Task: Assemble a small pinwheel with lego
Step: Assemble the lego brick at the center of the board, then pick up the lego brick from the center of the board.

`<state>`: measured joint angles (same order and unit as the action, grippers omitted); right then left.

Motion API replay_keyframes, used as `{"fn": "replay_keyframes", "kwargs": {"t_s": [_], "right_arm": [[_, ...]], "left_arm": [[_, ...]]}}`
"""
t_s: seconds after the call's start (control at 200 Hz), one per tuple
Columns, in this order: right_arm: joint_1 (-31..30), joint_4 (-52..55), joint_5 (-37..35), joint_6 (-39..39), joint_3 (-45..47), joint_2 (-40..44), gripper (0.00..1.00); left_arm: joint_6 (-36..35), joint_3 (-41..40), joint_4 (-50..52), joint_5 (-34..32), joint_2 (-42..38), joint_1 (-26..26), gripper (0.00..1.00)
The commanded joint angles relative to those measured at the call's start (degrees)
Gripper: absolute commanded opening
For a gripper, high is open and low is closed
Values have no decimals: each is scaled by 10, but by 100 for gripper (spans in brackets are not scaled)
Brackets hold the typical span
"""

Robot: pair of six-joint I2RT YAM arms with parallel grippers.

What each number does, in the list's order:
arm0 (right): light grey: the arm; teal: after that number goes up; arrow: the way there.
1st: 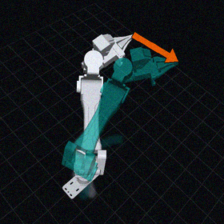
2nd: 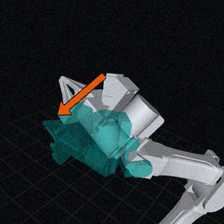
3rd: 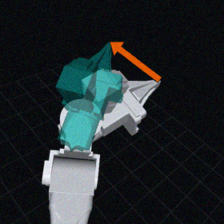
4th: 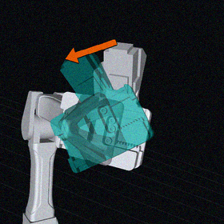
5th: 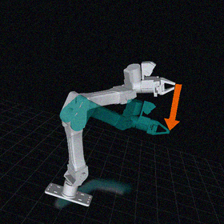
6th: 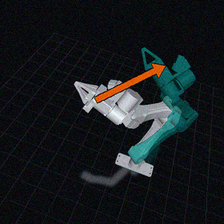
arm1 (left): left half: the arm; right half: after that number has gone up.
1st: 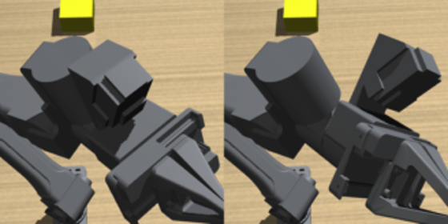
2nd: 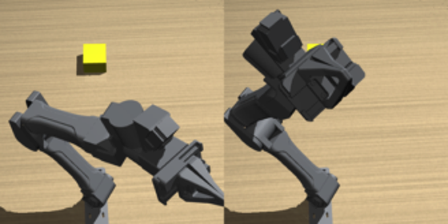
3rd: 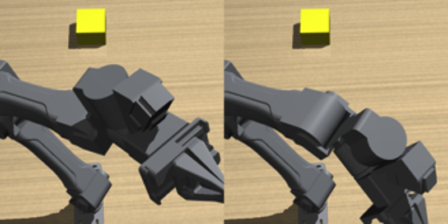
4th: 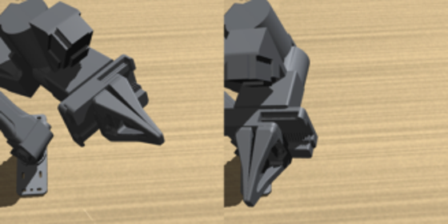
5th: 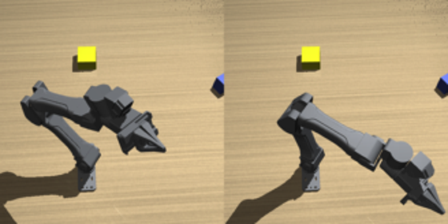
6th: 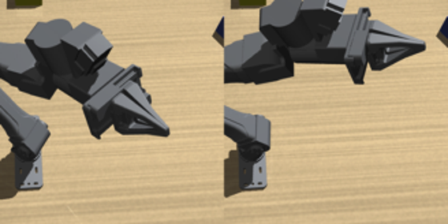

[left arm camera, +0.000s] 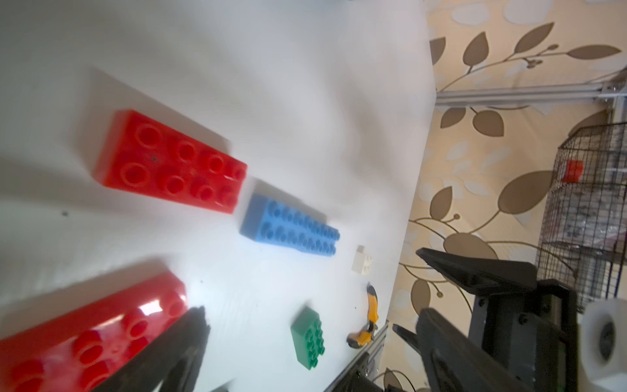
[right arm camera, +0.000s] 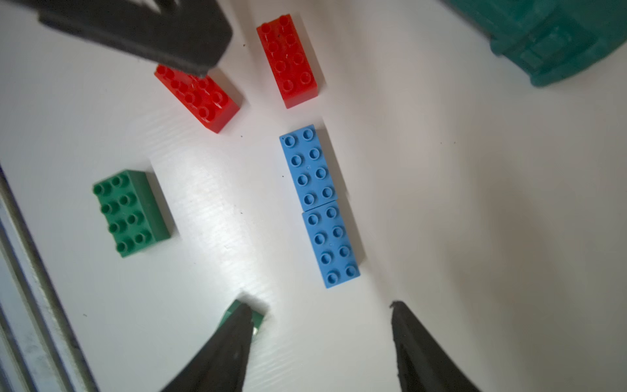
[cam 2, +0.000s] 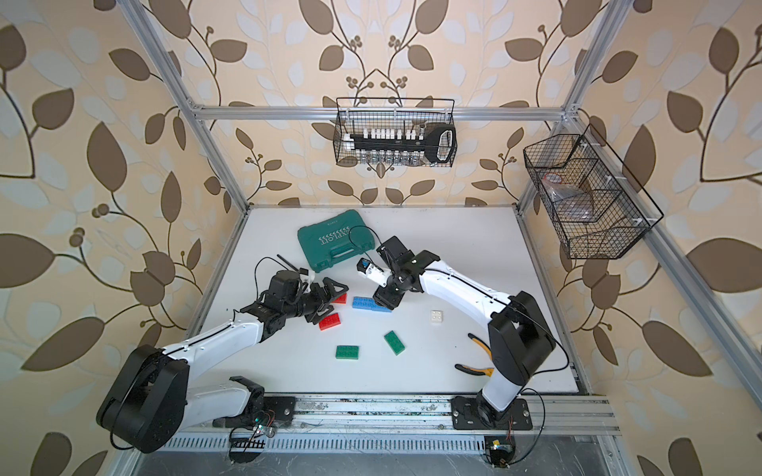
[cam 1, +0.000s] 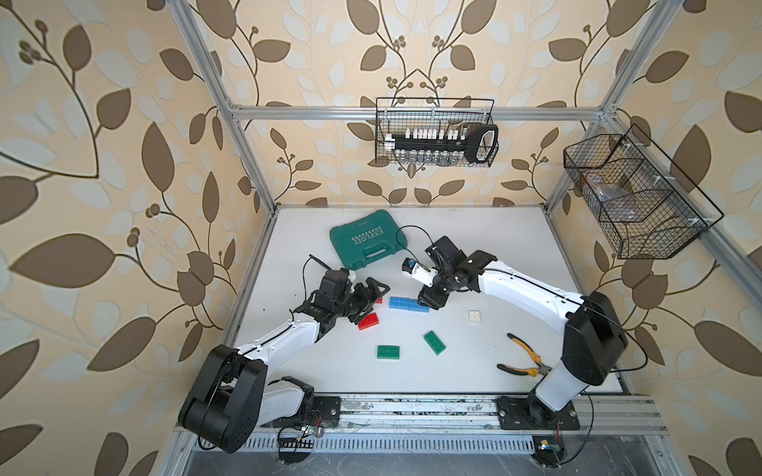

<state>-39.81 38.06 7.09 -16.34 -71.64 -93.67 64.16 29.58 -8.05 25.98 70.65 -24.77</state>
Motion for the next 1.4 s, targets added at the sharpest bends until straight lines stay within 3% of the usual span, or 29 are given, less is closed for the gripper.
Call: {"fn": "replay_keyframes", "kwargs": {"t_s": [0.0,0.105,0.26,0.64,1.0,1.395], "right_arm": [[-52,-37,-29,170,98,37,66],[-72,-120,-60,217,185,79,66],[-102,-166,-86,234,233,85,66],[-116,-178,-79,255,259,64,57],[-143,-123,-147,326,257,71,56],[-145,-123,-144,325,250,50,46]], "left_arm": [[24,11,-19,39,-2,-19,99],[14,15,-6,22,5,-32,99],[7,22,2,10,14,-46,99],[8,21,6,-11,20,-61,99],[6,35,12,-21,27,-73,99],[5,33,12,-26,28,-75,99]]}}
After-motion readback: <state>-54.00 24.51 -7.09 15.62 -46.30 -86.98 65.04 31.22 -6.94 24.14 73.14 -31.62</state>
